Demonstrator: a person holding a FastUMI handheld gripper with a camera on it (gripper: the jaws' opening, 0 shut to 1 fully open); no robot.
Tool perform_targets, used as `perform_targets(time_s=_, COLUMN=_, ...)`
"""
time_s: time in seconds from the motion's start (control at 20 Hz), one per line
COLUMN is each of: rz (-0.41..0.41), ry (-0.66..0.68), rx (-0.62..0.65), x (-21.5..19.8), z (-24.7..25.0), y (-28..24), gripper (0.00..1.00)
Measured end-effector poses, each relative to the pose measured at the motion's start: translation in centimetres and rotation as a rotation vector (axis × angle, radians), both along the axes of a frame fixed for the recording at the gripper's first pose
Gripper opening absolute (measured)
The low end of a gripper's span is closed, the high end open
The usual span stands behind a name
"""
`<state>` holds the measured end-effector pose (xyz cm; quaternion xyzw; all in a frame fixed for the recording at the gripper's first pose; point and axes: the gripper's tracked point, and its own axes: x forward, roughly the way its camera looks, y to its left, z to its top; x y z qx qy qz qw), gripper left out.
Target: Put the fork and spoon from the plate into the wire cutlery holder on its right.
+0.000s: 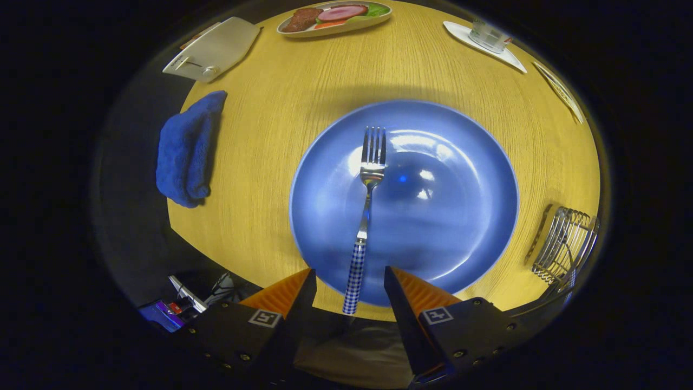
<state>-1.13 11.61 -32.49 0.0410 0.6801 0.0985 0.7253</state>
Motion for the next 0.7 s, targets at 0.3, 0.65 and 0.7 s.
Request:
perform_targets(time_s=0.3, rz=-0.049, ry=-0.015, rx=0.019, x=1.1, z=-1.1, y=0.0, gripper=0.2)
perform_targets(time_s=0.65, rz=-0.013, ry=0.001, rx=0.02, x=0.5, z=-1.3, y=-0.9, gripper=0.06)
perform_targets(time_s=0.7, rz=0.0, ry=0.008, rx=0.031, x=0.4, z=-1.0, y=-1.0, gripper=0.06)
